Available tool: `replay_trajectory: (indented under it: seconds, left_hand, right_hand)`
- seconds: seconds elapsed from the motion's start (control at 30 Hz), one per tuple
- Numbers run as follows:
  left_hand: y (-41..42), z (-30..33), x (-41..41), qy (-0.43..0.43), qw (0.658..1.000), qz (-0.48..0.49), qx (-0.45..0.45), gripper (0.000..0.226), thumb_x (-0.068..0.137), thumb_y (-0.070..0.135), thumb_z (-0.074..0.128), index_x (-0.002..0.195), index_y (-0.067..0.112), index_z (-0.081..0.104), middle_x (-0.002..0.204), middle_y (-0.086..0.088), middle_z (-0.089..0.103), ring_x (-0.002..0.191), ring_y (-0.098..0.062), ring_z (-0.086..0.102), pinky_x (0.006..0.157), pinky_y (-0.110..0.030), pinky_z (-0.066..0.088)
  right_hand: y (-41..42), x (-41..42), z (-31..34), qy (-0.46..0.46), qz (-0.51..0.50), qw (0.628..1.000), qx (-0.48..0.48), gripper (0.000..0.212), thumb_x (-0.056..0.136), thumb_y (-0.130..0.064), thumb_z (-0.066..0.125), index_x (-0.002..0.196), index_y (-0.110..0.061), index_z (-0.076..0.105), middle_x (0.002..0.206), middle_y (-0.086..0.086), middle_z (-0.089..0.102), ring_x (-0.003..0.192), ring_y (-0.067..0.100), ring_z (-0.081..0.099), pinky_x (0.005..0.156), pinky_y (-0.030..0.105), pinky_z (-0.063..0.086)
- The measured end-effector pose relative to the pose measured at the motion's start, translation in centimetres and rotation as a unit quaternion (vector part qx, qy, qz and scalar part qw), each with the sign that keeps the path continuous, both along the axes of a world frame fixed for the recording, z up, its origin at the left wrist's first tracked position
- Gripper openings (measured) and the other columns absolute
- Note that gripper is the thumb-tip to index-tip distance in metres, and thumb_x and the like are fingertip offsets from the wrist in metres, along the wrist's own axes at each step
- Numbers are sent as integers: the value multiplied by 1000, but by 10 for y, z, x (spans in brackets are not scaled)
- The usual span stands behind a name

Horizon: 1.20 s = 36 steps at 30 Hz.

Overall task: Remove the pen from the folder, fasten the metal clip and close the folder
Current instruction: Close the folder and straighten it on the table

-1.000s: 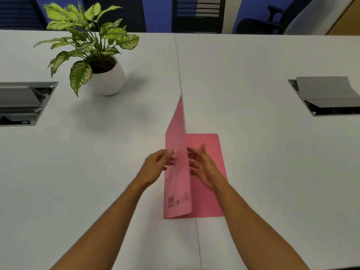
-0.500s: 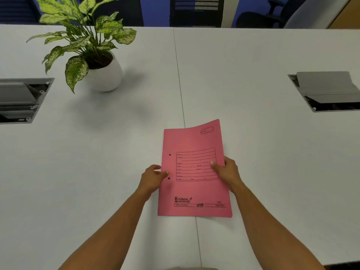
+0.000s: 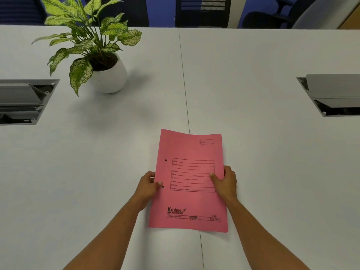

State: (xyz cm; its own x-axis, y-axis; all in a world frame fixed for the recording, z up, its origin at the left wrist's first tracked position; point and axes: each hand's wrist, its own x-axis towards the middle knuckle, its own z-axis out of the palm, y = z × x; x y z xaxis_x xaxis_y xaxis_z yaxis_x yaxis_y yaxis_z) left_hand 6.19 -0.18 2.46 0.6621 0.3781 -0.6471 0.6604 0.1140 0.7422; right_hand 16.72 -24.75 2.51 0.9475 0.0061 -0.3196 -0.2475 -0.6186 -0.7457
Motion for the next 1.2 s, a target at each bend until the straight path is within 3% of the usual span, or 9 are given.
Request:
replay_trajectory:
  seconds: [0.17, 0.37, 0.5, 0.67, 0.8, 0.9, 1.2]
  left_hand:
    - [18, -2, 0, -32, 998, 27, -54, 13, 93, 4, 57, 105, 9, 56, 100, -18, 74, 84, -31, 69, 81, -45, 56]
    - [46, 1, 13, -77, 993, 61, -64, 11, 95, 4, 55, 102, 13, 53, 87, -10, 76, 78, -28, 69, 76, -40, 54]
    - [69, 6, 31, -84, 991, 99, -38, 13, 95, 5, 54, 104, 14, 52, 95, -13, 74, 83, -29, 69, 78, -41, 54]
    - [103, 7, 71, -83, 987, 138, 9, 19, 94, 2, 54, 109, 14, 52, 101, -13, 71, 82, -24, 67, 76, -38, 53]
    - [130, 8, 109, -69, 987, 117, 89, 29, 93, 1, 52, 119, 13, 57, 108, -13, 68, 90, -28, 65, 82, -41, 53]
    - [150, 7, 134, -51, 981, 89, 163, 39, 90, 0, 52, 125, 13, 60, 111, -9, 68, 98, -30, 66, 91, -44, 53]
    - [180, -12, 172, -19, 964, 40, 261, 32, 88, 0, 52, 112, 15, 68, 94, -11, 72, 85, -30, 66, 77, -33, 49]
  right_hand:
    - [13, 10, 1, 22, -7, 998, 59, 39, 85, -30, 67, 114, -19, 44, 112, 9, 62, 101, 29, 61, 89, 45, 53]
    - [41, 32, 7, 54, -2, 990, 132, 38, 89, -25, 64, 118, -23, 41, 107, 4, 62, 88, 19, 63, 69, 26, 50]
    - [60, 51, 8, 64, 29, 986, 151, 46, 87, -14, 65, 123, -26, 39, 105, 8, 63, 83, 11, 63, 62, 23, 50]
    - [100, 80, 7, 23, 73, 988, 134, 59, 84, -12, 69, 133, -26, 38, 102, 3, 61, 86, 15, 64, 66, 24, 53]
    - [135, 104, 5, -7, 83, 989, 121, 60, 85, -6, 67, 135, -21, 39, 100, 0, 62, 84, 14, 64, 80, 36, 58]
    - [157, 121, -1, -19, 78, 991, 106, 57, 83, -3, 68, 132, -19, 46, 117, 10, 63, 103, 25, 63, 93, 42, 54]
    - [192, 162, -22, -36, 147, 988, -8, 50, 85, -13, 67, 132, -15, 48, 128, 9, 59, 118, 27, 55, 103, 39, 45]
